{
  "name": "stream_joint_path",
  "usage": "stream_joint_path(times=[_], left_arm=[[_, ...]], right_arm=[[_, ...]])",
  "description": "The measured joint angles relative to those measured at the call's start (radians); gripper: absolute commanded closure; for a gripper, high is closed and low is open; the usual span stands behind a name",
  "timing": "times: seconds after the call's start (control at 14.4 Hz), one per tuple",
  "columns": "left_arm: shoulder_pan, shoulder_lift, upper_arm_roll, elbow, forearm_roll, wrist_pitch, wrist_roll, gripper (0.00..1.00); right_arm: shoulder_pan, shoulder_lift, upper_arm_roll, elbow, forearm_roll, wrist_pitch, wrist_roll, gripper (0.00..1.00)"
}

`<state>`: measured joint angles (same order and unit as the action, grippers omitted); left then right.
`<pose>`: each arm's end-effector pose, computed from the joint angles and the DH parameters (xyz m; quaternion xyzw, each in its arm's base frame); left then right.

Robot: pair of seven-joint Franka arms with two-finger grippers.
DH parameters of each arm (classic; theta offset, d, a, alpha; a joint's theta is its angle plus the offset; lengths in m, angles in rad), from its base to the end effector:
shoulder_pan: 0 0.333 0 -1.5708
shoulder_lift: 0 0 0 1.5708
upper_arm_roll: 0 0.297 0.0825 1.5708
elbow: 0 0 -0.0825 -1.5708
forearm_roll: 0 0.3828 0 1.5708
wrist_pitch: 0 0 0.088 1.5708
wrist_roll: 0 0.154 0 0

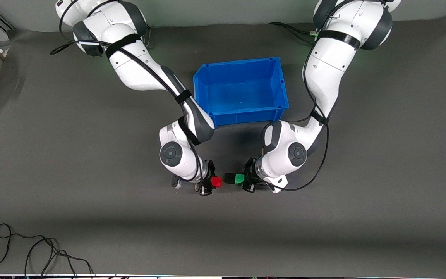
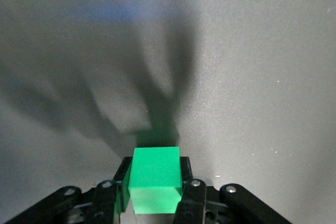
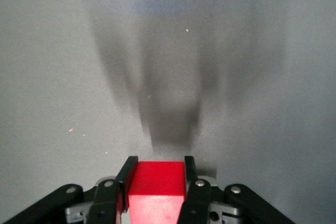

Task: Attach green and red cubes to black cube
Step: 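Carry the red cube and green cube toward the black cube with both grippers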

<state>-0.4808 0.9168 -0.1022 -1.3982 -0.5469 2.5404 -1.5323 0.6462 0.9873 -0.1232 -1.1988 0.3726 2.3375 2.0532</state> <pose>0.6256 -0.4063 0.1239 0.7361 0.6335 -0.1344 0.1967 0.6428 0.4174 0.1399 -0.6531 0.7471 0.0688 0.1027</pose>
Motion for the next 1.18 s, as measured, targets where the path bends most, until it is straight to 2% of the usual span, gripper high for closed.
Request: stream_joint_path(times=[0.62,1.18], left_arm=[[-0.001,0.000,0.011,0.051,0.000,-0.056,-0.154,1.00],[-0.003,0.002,0.010,0.050,0.001,-0.059,-0.167,1.00]], right_arm=[[0.022,0.038,0.000,0.004,-0.040,0.000,0.000,1.00],[0.023,0.045,-0.002,0.010,-0.040,0.039,0.000,1.00]])
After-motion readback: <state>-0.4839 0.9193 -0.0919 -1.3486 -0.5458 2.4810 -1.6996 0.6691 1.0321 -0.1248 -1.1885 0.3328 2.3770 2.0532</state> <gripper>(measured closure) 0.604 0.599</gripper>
